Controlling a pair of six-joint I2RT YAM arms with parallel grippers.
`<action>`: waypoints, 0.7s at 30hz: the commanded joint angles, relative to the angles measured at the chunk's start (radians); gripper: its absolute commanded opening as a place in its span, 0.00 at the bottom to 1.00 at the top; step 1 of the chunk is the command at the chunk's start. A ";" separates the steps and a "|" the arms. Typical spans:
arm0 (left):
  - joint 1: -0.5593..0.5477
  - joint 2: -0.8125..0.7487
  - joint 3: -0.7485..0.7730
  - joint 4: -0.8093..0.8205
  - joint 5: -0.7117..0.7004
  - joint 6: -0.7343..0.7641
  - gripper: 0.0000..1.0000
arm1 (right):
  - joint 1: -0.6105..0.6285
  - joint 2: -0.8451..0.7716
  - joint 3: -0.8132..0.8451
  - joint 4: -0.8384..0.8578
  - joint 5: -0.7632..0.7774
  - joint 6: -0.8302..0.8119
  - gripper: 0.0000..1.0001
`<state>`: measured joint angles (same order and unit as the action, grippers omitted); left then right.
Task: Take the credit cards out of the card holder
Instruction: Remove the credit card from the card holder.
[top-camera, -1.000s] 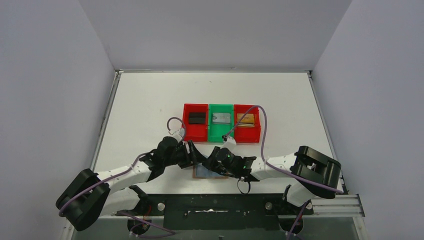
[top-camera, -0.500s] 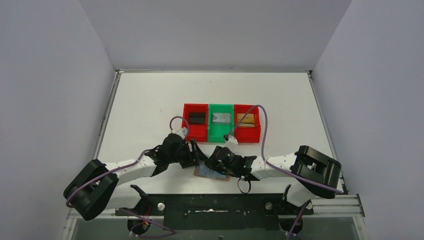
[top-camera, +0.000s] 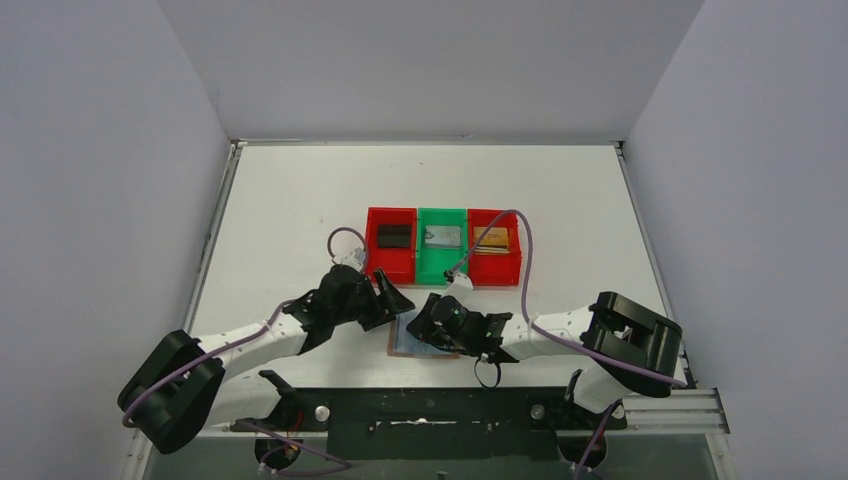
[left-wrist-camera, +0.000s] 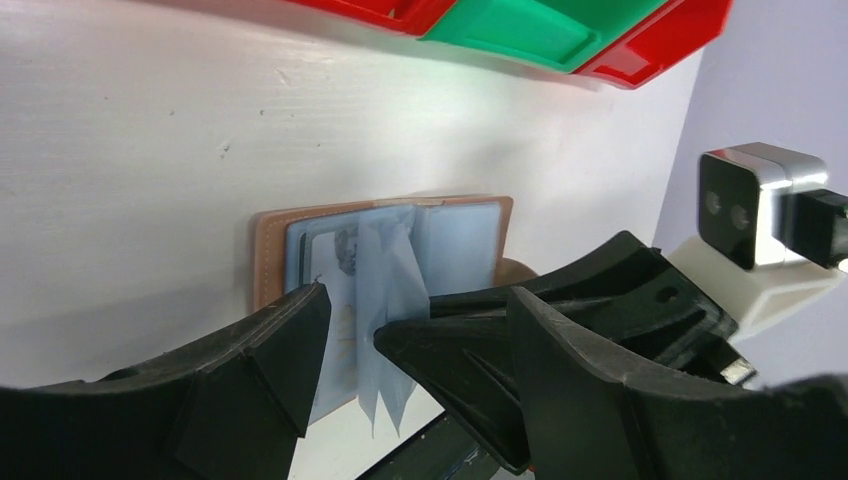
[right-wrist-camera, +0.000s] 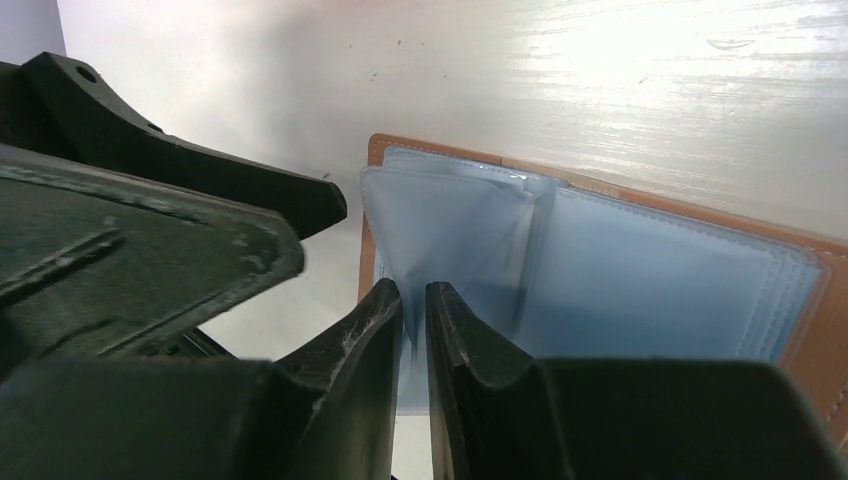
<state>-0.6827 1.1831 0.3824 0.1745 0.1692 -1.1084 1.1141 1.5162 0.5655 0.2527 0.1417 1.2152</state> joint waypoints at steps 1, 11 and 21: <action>0.000 0.052 0.069 -0.031 0.041 0.042 0.63 | 0.010 -0.032 0.031 0.044 0.027 -0.023 0.16; -0.028 0.121 0.149 -0.161 0.030 0.126 0.59 | 0.024 -0.017 0.056 0.033 0.034 -0.050 0.17; -0.067 0.179 0.185 -0.209 0.012 0.168 0.36 | 0.036 0.004 0.089 0.004 0.042 -0.075 0.18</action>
<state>-0.7319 1.3571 0.5404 -0.0193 0.1772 -0.9741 1.1423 1.5173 0.6044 0.2260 0.1432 1.1603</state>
